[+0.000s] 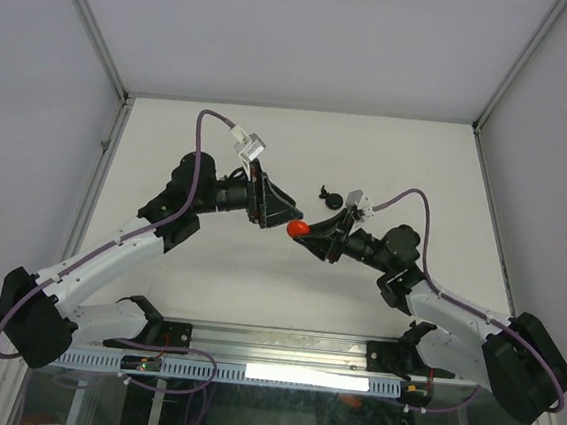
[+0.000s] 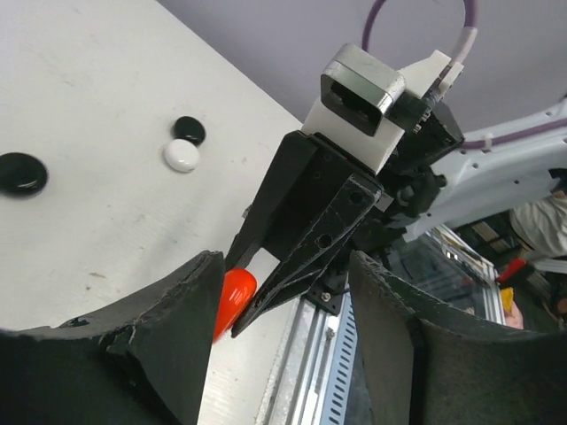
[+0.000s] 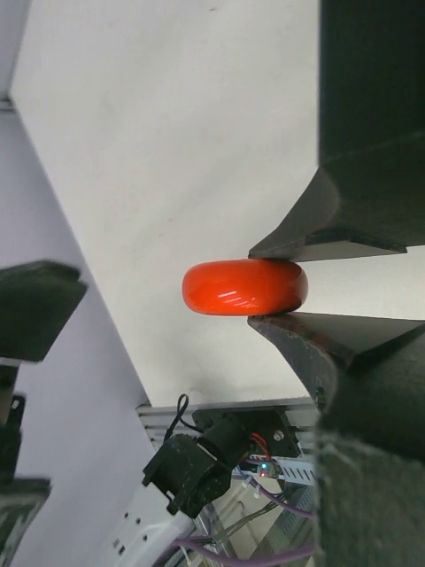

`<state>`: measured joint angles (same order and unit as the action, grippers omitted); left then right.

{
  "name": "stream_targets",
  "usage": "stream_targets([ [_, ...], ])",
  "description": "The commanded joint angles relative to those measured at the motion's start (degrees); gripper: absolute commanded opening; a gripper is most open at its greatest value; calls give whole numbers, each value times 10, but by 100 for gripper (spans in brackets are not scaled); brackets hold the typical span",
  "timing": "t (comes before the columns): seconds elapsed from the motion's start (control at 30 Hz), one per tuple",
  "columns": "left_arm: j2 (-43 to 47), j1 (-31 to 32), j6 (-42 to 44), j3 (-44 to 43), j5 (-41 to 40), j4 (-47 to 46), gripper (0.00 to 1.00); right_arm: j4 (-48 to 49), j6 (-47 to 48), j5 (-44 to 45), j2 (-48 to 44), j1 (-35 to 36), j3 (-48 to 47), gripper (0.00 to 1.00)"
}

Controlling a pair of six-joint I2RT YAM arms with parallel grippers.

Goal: Insert the wireless bluetooth earbuds into the charging case
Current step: Close the charging case, then place the charging case at the center of the board.

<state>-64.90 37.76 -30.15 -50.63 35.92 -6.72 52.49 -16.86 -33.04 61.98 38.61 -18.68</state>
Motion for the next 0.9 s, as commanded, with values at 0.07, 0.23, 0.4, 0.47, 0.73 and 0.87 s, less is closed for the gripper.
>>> stream_targets([
  [0.07, 51, -9, 83, -22, -206, 113, 66, -233, -26, 86, -45, -18, -49, 0],
  [0.23, 67, -14, 103, -34, -363, 190, 82, -375, -59, 174, -81, -48, -37, 0],
  [0.4, 72, -35, 115, -31, -450, 217, 97, -448, -101, 212, -114, -97, -14, 0],
  [0.47, 70, -49, 122, -26, -468, 220, 99, -473, -117, 215, -118, -120, -9, 0],
  [0.73, 71, -94, 135, -17, -476, 237, 99, -538, -173, 230, -112, -214, 13, 0],
  [0.87, 70, -118, 135, -8, -469, 243, 99, -549, -198, 223, -92, -272, 26, 0],
])
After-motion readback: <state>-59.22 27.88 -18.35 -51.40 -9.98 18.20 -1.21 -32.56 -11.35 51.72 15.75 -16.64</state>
